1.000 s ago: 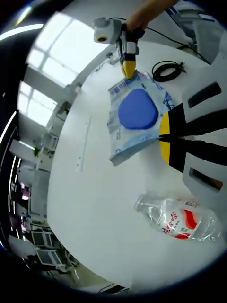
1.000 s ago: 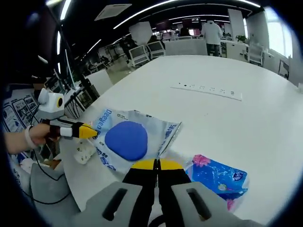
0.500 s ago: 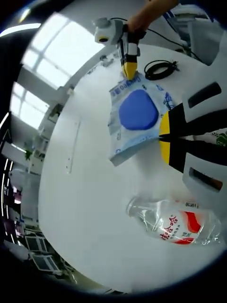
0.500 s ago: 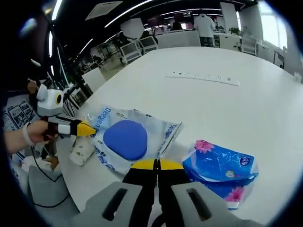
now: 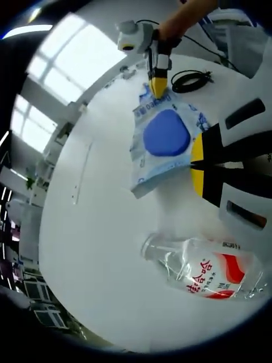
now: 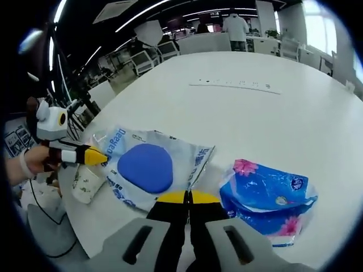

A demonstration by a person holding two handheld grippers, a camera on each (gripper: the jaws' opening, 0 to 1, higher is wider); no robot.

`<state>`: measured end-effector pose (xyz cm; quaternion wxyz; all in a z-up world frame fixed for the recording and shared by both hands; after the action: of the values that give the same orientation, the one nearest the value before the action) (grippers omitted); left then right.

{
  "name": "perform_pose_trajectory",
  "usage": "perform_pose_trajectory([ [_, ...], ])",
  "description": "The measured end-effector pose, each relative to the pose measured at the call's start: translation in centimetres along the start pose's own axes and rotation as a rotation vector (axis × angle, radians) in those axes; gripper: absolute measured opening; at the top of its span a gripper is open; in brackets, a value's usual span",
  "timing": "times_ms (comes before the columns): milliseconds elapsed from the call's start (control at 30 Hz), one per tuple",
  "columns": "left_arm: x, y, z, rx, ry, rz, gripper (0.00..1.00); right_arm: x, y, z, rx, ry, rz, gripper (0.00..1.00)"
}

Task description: Arrange the tabletop items into an orderly group along one side of the table until the central work area is clear of visible clutter.

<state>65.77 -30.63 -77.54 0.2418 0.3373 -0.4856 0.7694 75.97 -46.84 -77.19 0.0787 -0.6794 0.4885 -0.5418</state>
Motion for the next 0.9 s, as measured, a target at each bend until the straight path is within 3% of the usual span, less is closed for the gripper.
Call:
perform_pose_trajectory([
  [267, -0.4, 0.3, -0.1, 0.027, 0.002, -0.001, 0.00, -0.4, 0.4, 0.2, 0.010, 0.047, 0.005, 0.00],
  [900, -1.0, 0.1, -0.8, 0.043, 0.002, 0.005, 0.00, -0.9, 0.8, 0.6, 0.011, 0.068, 0.004, 0.00],
])
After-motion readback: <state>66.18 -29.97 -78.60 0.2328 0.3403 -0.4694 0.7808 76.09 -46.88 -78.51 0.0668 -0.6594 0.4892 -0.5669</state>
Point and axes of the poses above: the point that each gripper's makers call its tool centre point, and the gripper's own axes: x roughly backward along the fingers, z roughly to its right, y roughly out of its underside, the point moved 1 cm from there along x, roughly backward along the fingers, and after that the axes turned 13 degrees about -y, right-handed, at the moved point
